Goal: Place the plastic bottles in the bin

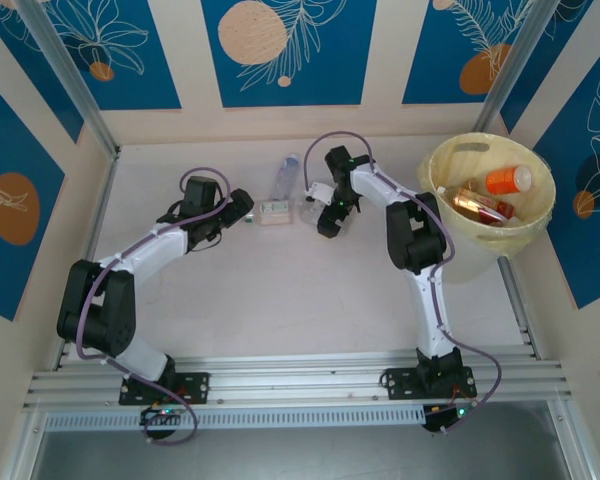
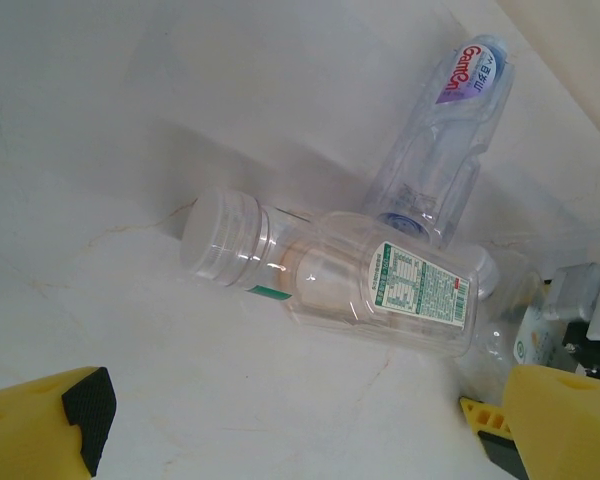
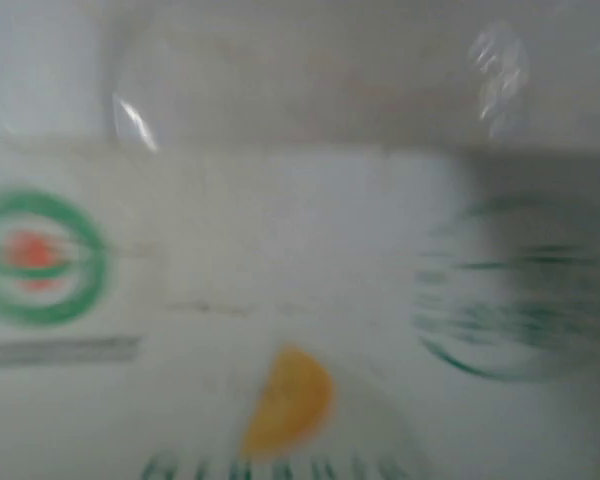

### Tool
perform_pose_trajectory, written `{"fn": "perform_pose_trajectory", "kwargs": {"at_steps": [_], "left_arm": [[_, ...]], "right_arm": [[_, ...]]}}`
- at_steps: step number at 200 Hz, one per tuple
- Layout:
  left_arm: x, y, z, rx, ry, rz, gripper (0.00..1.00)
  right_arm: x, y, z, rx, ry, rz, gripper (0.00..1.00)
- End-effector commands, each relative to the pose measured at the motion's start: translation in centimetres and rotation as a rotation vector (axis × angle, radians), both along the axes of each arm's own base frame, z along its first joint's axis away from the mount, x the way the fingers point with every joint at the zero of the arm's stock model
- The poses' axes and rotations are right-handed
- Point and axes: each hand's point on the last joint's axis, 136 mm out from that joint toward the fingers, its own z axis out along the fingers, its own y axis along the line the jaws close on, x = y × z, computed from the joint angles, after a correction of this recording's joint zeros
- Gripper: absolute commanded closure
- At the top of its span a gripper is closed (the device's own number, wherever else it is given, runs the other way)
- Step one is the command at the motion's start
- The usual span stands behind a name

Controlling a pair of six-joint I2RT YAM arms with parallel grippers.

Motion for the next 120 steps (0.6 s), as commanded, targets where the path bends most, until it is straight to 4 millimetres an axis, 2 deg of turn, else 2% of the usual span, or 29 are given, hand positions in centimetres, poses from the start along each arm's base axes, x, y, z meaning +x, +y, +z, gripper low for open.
{"fn": "perform_pose_trajectory", "kwargs": {"at_steps": [1, 14, 38, 62, 108, 120], "left_arm": [[0.0, 0.4, -0.5, -0.013, 0.034, 0.009, 0.00], [-0.1, 0.4, -0.6, -0.011, 0.036, 0.013, 0.00], [0.1, 0.3, -0.7, -0.018, 0.039, 0.010, 0.00], [0.2, -0.1, -1.0, -0.032, 0.051, -0.002, 0.00], [0.3, -0.4, -1.2, -0.040, 0.060, -0.018, 0.00], [0.4, -0.4, -1.1, -0.039, 0.060, -0.017, 0.00]], "right_arm": [[-1.8, -1.0, 0.6, -0.017, 0.074, -0.022, 0.01], [-2.1, -1.0, 1.5, 0.020, 0.057, -0.053, 0.05], [-2.9, -1.0, 2.4, 0.030, 0.020, -0.092, 0.21], [-3.9, -0.7, 3.6, 0.064, -0.003, -0.142, 0.31], [-5.3, -0.3, 9.2, 0.201, -0.142, -0.202, 0.39], [-5.9, -0.2, 10.6, 0.235, -0.182, -0.211, 0.47]]}}
